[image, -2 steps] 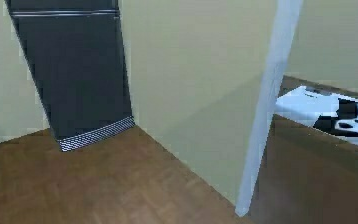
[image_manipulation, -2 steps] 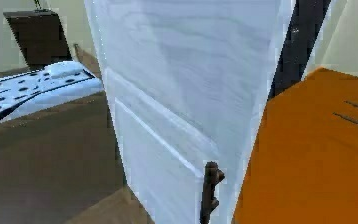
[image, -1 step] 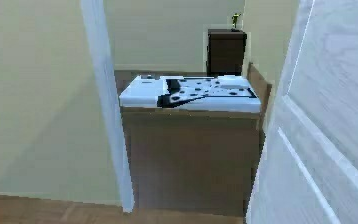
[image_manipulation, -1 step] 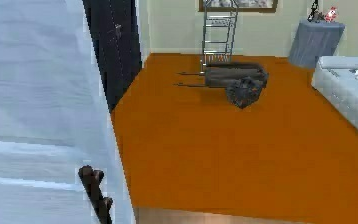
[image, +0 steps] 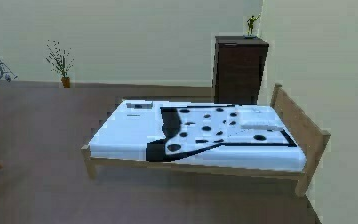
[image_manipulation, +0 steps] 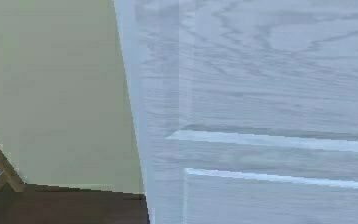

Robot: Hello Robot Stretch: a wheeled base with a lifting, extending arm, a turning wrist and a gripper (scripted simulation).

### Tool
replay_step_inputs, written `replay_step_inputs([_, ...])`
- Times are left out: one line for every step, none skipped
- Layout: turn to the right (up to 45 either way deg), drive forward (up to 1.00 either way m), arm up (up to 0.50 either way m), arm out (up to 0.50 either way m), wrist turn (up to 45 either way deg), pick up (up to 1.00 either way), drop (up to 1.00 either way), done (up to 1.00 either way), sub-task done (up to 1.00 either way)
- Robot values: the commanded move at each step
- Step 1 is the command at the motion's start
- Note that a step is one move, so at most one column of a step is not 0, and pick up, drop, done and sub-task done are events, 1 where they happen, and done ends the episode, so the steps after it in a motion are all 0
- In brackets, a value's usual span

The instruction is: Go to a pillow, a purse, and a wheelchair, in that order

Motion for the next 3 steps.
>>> replay_step_inputs([3.0, 0.00, 0.00, 0.00, 0.0, 0.00, 0.00, 0.00, 0.00])
replay_step_inputs([0.0, 0.35, 0.00, 0.00, 0.0, 0.00, 0.00, 0.00, 0.00])
replay_step_inputs([-45.0, 0.00, 0.00, 0.00, 0.0, 0.00, 0.00, 0.00, 0.00])
